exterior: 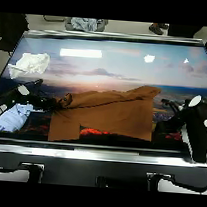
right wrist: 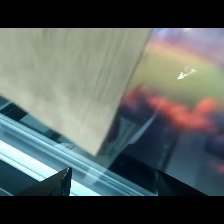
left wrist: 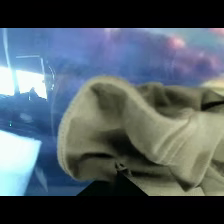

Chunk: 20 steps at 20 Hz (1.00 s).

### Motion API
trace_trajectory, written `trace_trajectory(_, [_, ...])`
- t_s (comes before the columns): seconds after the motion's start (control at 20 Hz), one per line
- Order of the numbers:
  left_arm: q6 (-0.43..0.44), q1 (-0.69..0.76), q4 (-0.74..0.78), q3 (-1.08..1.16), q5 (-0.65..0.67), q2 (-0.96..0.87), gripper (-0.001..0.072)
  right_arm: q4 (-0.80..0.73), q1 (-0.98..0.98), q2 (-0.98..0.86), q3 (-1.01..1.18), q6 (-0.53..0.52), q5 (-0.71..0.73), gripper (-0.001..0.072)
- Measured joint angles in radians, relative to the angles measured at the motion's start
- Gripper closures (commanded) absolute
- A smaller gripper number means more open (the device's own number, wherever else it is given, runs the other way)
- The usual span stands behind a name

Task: Fold the shirts.

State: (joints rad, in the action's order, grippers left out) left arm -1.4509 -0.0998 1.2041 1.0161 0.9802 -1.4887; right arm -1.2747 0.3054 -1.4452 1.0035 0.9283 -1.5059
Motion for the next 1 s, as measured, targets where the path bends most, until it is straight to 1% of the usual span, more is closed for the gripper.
trace_trajectory(0.25, [-0.001, 0.003, -0.007, 0.0, 0.014, 0.022, 0.0671, 0.113, 0.0, 0.042, -0.159, -0.013, 0.087, 0.0084])
trace_trajectory(0.3, [-0.004, 0.003, -0.008, 0.0, 0.018, 0.031, 0.067, 0.143, 0.0, 0.047, -0.184, -0.009, 0.106, 0.0091])
trace_trajectory(0.35, [-0.004, 0.004, -0.008, 0.0, 0.019, 0.038, 0.067, 0.169, 0.002, 0.049, -0.204, 0.001, 0.118, 0.0128])
trace_trajectory(0.4, [-0.004, 0.004, -0.008, 0.0, 0.021, 0.045, 0.067, 0.199, 0.002, 0.051, -0.224, 0.013, 0.145, 0.0244])
trace_trajectory(0.45, [-0.004, 0.004, -0.008, 0.0, 0.025, 0.052, 0.067, 0.21, 0.001, 0.053, -0.24, 0.024, 0.179, 0.0415])
trace_trajectory(0.5, [-0.004, 0.004, -0.008, 0.0, 0.029, 0.058, 0.0671, 0.217, 0.002, 0.053, -0.253, 0.037, 0.218, 0.0664])
trace_trajectory(0.65, [0.009, 0.004, -0.008, 0.007, 0.054, 0.079, 0.0672, 0.243, -0.002, 0.053, -0.251, 0.056, 0.29, 0.0666])
trace_trajectory(0.75, [0.021, 0.003, -0.008, 0.036, 0.077, 0.116, 0.0674, 0.214, 0.0, 0.066, -0.201, 0.035, 0.328, 0.0667])
trace_trajectory(0.85, [0.028, 0.003, -0.008, 0.101, 0.09, 0.184, 0.0674, 0.226, 0.002, 0.112, -0.097, -0.001, 0.279, 0.0667])
trace_trajectory(0.95, [0.023, 0.005, -0.008, 0.206, 0.099, 0.278, 0.0674, 0.222, 0.001, 0.187, 0.063, -0.027, 0.233, 0.0665])
trace_trajectory(1.0, [0.01, 0.006, -0.01, 0.273, 0.102, 0.33, 0.0674, 0.219, 0.001, 0.231, 0.154, -0.037, 0.233, 0.0665])
